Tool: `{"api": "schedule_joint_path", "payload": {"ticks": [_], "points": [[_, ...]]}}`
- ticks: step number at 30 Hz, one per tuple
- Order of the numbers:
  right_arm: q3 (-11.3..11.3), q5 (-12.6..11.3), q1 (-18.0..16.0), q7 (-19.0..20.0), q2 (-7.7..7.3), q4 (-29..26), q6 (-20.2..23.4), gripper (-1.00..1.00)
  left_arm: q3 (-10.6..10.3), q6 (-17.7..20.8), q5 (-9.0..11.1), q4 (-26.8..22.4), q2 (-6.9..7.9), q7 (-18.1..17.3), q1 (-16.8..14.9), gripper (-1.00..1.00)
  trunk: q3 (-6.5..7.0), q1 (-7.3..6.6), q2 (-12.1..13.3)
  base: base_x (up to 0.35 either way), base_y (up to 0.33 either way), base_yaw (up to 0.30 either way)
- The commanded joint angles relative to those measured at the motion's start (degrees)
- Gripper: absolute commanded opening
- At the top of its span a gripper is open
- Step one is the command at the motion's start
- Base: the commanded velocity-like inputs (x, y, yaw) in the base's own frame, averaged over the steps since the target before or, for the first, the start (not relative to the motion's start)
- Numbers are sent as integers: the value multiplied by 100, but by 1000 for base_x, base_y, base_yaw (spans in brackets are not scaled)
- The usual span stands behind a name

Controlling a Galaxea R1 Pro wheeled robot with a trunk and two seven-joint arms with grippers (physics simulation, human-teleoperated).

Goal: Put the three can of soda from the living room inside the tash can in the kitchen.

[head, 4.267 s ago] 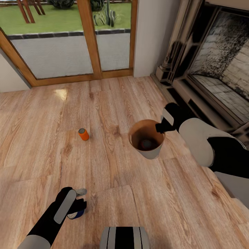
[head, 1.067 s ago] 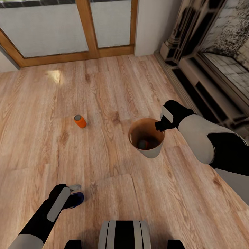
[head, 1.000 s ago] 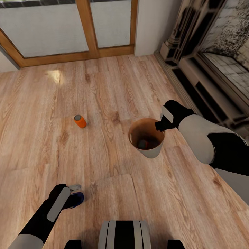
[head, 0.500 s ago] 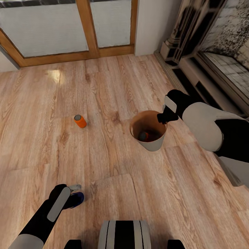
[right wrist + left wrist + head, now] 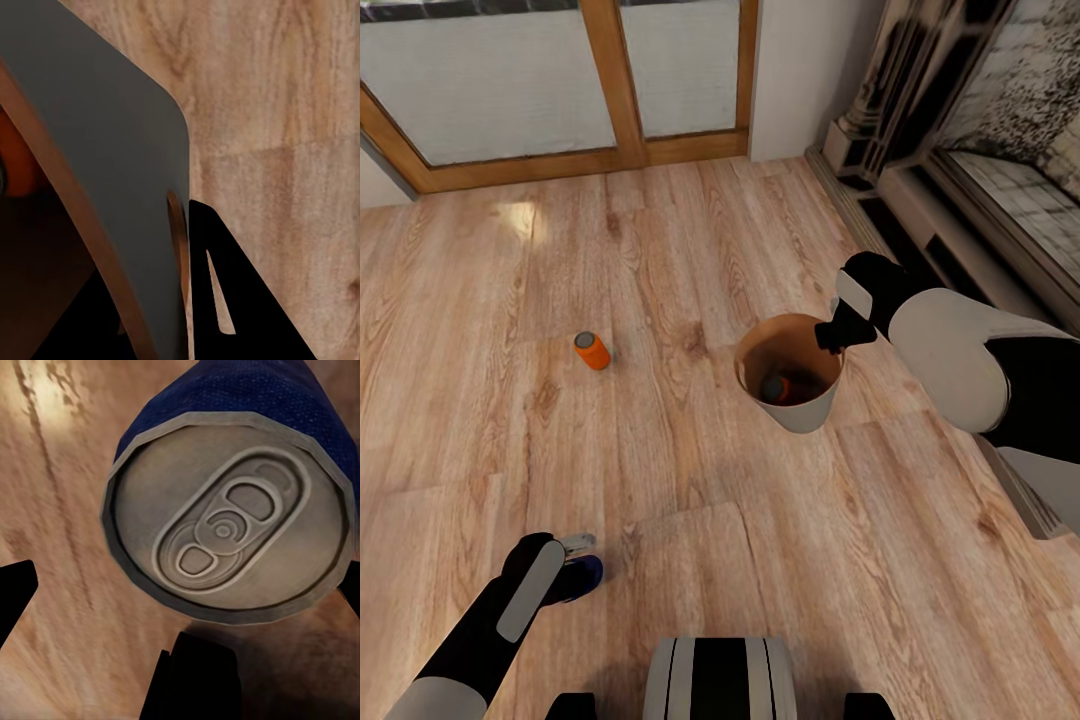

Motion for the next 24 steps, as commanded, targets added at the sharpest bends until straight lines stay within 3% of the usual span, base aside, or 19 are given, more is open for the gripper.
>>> {"api": "schedule_joint_path", "payload": {"ticks": [1, 16, 17, 24], "points": [[-39, -69, -3, 18, 0, 1, 0, -100, -2, 0, 4, 0, -1, -2, 0, 100, 0, -1, 0, 0, 0, 0], [107, -66, -1, 18, 17, 0, 0, -100, -44, 11, 38, -11, -6, -35, -8, 100, 0, -1, 0, 0, 0, 0], [114, -66, -1, 18, 15, -2, 0, -100, -46, 11, 38, -11, -6, -37, -8, -100, 0, -1, 0, 0, 0, 0], [141, -66, 11, 20, 4, -7, 0, -100, -49, 15, 38, -33, -6, -38, -9, -100, 0, -1, 0, 0, 0, 0]]}}
